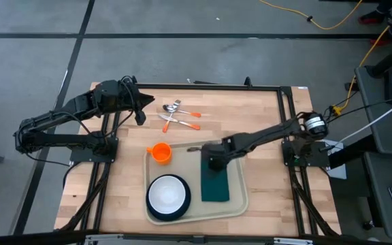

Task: Set up tray
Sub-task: Put the dark blue napkin to the right of the black plate on the gray serving tray

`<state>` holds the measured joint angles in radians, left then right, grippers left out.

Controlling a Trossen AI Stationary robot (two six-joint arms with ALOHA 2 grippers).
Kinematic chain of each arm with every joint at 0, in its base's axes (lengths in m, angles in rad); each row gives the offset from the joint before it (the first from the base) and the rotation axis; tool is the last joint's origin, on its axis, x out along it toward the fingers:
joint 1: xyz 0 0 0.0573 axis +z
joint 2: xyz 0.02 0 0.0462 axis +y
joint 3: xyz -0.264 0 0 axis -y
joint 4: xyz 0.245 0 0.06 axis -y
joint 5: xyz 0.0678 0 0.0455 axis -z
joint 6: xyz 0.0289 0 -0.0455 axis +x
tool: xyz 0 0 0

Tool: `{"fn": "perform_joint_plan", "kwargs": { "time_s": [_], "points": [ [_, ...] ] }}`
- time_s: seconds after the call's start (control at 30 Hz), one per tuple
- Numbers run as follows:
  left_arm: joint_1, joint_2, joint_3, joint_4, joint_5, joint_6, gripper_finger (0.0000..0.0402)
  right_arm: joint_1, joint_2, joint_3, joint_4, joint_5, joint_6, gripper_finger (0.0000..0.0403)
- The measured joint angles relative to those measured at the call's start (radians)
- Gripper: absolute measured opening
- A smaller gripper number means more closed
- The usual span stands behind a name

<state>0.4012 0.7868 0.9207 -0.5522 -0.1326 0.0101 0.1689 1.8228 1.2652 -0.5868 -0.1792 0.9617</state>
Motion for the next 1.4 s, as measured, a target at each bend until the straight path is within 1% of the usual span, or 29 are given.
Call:
{"fn": "perform_joint_plan", "kwargs": {
  "time_s": [0.17,0.37,0.43,0.73,0.97,1.1,1.3,1.4],
  "points": [
    [0.000,0.000,0.000,0.000,0.000,0.001,0.0033,0.085,0.000,0.000,0.024,-0.074,0.092,0.0000],
    [0.000,0.000,0.000,0.002,0.000,0.002,0.0033,0.173,0.005,0.000,0.078,-0.071,0.227,0.0000],
    [0.000,0.000,0.000,0.002,0.000,0.003,0.0033,0.192,0.017,0.001,0.092,-0.053,0.263,0.0000],
    [0.000,0.000,0.000,0.002,0.004,0.004,0.0033,0.222,0.116,0.000,0.094,-0.040,0.292,0.0000],
    [0.000,0.000,0.000,0.002,0.050,0.003,0.0033,0.224,0.123,0.000,0.045,-0.024,0.294,0.0000],
    [0.000,0.000,0.000,0.002,0.051,0.001,0.0033,0.235,0.123,0.000,-0.030,-0.025,0.292,0.0000],
    [0.000,0.000,0.000,0.002,0.051,0.002,0.0033,0.254,0.123,0.000,-0.055,-0.025,0.295,0.0000],
    [0.000,0.000,0.000,0.002,0.051,0.001,0.0033,0.264,0.123,-0.015,-0.062,-0.027,0.324,0.0000]
  ]
}}
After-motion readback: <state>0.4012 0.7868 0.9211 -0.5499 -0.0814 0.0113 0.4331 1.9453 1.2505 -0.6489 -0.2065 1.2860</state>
